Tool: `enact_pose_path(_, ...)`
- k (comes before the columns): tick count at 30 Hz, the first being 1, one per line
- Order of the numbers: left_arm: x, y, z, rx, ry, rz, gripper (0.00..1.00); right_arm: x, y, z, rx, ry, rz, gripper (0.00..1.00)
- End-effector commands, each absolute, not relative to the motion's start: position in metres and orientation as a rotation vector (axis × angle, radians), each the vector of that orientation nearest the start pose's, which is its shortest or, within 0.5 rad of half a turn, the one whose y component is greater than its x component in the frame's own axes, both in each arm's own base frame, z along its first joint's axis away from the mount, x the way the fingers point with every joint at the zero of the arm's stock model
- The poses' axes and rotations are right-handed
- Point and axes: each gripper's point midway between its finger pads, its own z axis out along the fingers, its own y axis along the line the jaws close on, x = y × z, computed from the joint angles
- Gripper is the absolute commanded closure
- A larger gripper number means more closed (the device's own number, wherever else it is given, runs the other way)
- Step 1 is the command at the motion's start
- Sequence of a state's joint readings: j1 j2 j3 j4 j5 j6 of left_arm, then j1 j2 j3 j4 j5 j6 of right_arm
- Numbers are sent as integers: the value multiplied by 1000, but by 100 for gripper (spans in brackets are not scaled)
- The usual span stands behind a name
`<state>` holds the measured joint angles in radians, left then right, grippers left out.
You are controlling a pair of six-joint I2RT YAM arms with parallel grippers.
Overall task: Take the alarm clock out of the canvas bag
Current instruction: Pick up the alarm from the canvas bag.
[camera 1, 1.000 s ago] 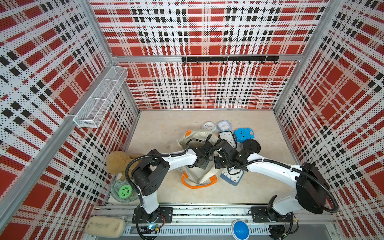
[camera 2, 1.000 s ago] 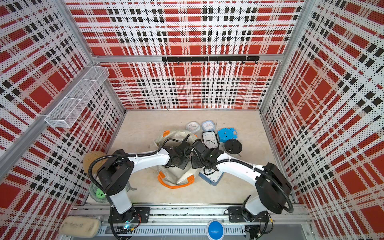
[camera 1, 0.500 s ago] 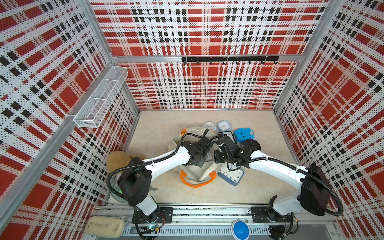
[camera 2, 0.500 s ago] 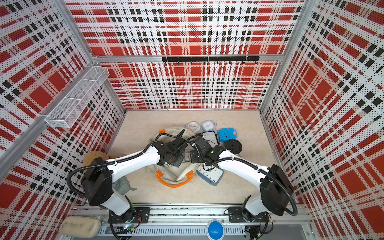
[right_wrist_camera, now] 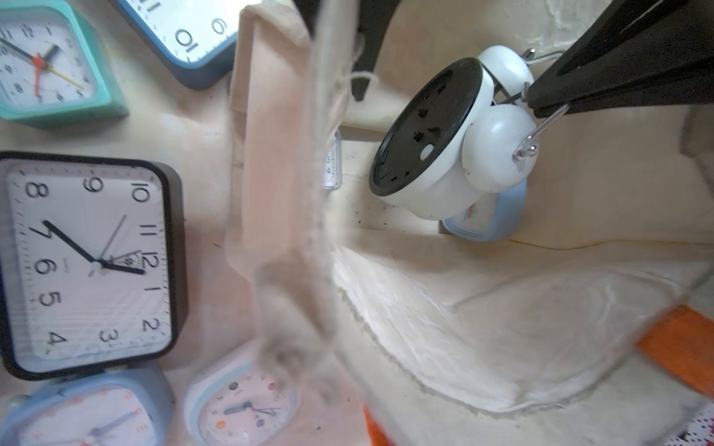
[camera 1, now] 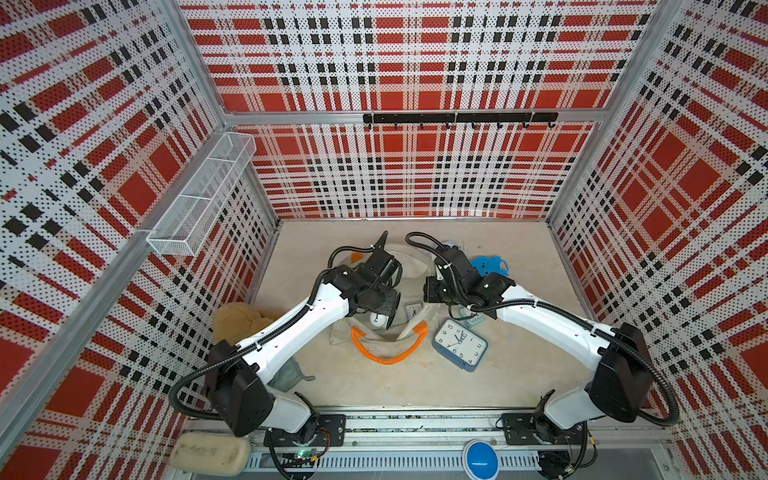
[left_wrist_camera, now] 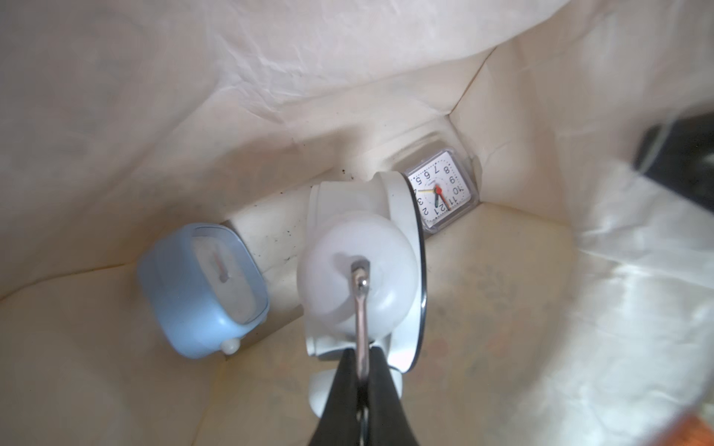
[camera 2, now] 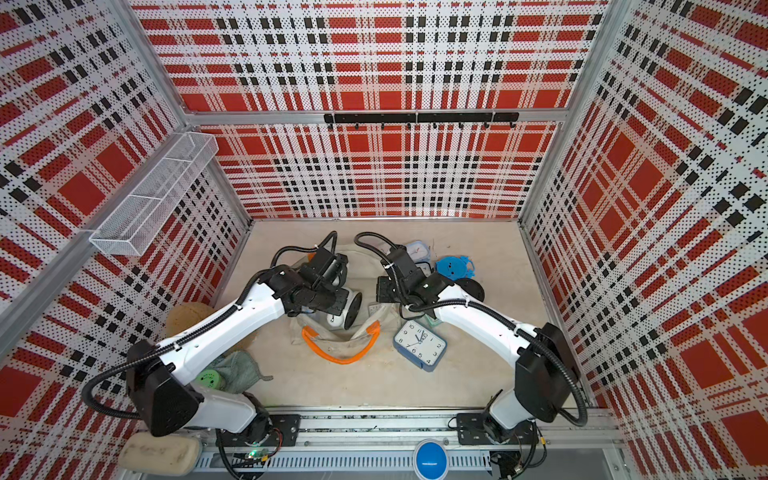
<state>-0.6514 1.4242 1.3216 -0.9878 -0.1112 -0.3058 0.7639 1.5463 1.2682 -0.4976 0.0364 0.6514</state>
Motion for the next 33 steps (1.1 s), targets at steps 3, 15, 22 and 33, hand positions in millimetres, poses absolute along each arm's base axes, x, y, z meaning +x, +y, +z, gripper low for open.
enact_pose_path(3,302,-178,273,314,2453,-282,100,353,341,222,-114,2349,783,92)
enact_pose_path(15,303,-147,383,295,2262,-292,100,403,386,215,-82,2353,844,80)
enact_pose_path(22,286,-168,397,402,2204,-238,100,415,379,245,-78,2322,953,55)
enact_pose_path(33,247,-271,374,757,2146,-217,100,406,212,325,231,2174,904,41)
